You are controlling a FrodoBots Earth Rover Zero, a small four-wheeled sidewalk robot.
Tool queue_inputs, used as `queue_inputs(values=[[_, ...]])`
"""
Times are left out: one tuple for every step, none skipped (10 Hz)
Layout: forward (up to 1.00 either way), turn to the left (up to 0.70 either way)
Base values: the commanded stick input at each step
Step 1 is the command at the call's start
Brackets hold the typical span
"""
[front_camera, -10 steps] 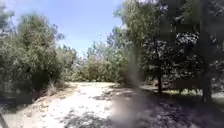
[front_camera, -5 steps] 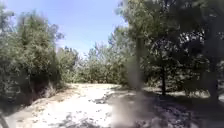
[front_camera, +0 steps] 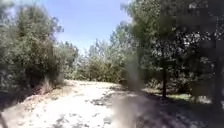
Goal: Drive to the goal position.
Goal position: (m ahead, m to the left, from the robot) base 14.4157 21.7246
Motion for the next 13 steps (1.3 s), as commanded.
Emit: queue_inputs(values=[[0.45, 0.02], [0.45, 0.02], [0.45, 0.02], [0.45, 0.02], [0.45, 0.02], [0.45, 0.02], [0.45, 0.02], [0.45, 0.02], [0.45, 0.02], [0.45, 0.02], [0.45, 0.02], [0.45, 0.03], [0.45, 0.26]])
